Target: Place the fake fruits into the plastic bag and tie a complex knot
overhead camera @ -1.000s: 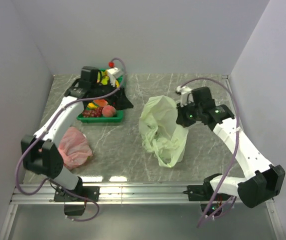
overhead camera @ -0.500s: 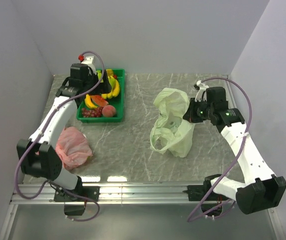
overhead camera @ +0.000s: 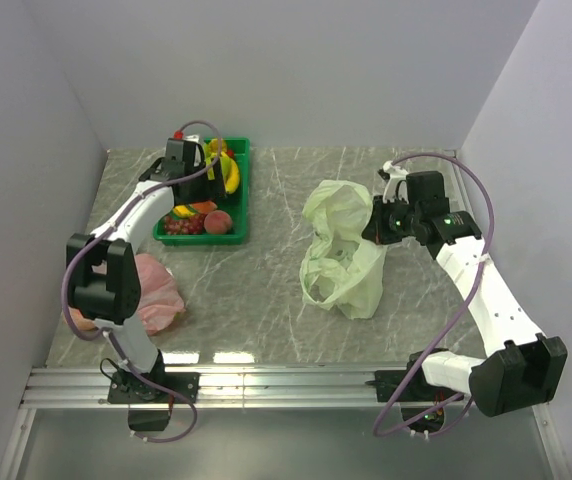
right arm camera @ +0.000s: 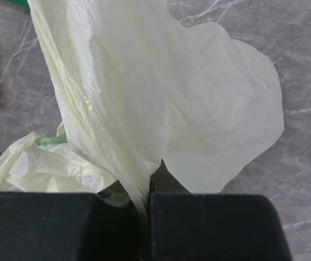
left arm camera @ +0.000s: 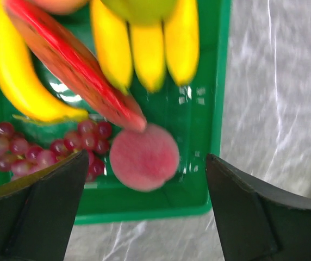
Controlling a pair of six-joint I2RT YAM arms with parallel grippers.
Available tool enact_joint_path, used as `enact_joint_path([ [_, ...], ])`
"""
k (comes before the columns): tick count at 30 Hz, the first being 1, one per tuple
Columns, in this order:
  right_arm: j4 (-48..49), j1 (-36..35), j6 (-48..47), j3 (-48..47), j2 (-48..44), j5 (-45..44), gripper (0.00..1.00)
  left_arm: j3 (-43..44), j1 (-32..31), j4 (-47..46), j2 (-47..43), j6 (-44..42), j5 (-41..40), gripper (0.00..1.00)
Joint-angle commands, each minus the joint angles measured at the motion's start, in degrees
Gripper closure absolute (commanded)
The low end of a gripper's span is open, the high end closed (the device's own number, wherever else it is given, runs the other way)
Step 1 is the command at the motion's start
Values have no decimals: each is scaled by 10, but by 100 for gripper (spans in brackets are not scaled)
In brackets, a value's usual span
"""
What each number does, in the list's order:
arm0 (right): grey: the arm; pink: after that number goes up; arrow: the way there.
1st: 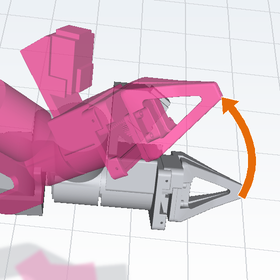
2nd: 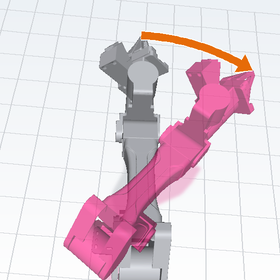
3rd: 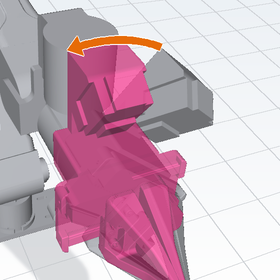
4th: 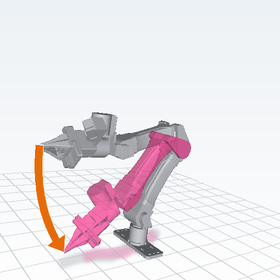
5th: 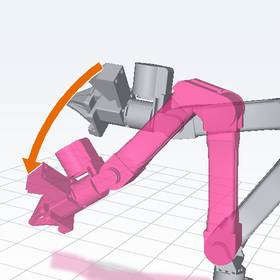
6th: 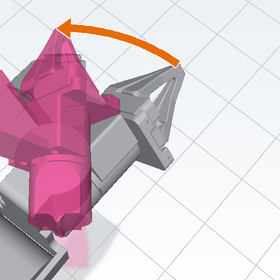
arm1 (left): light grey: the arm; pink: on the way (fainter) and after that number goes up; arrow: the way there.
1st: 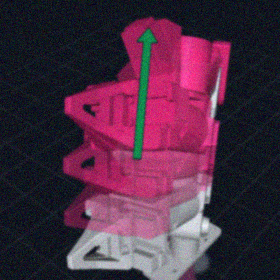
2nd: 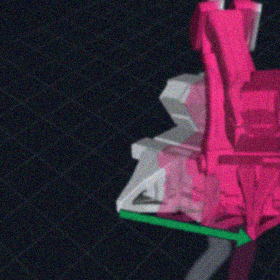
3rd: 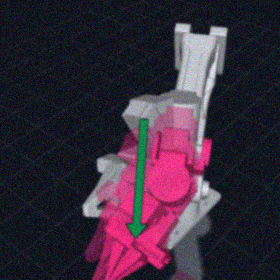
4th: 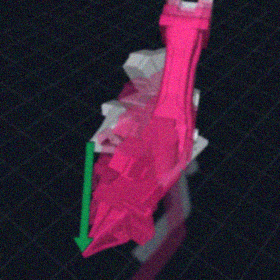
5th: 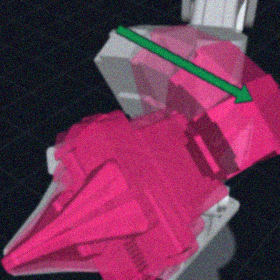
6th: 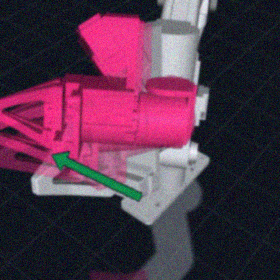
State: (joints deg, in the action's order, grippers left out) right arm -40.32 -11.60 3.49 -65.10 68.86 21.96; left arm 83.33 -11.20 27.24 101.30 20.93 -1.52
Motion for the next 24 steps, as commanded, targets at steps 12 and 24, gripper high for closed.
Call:
enact_joint_path([
  [12, 42, -2, -13, 22, 6, 20, 100, -41, -51, -6, -1, -45, 42, 3],
  [24, 44, -7, -16, 21, 15, 22, 100, -41, -58, 1, 58, -55, -30, 3],
])
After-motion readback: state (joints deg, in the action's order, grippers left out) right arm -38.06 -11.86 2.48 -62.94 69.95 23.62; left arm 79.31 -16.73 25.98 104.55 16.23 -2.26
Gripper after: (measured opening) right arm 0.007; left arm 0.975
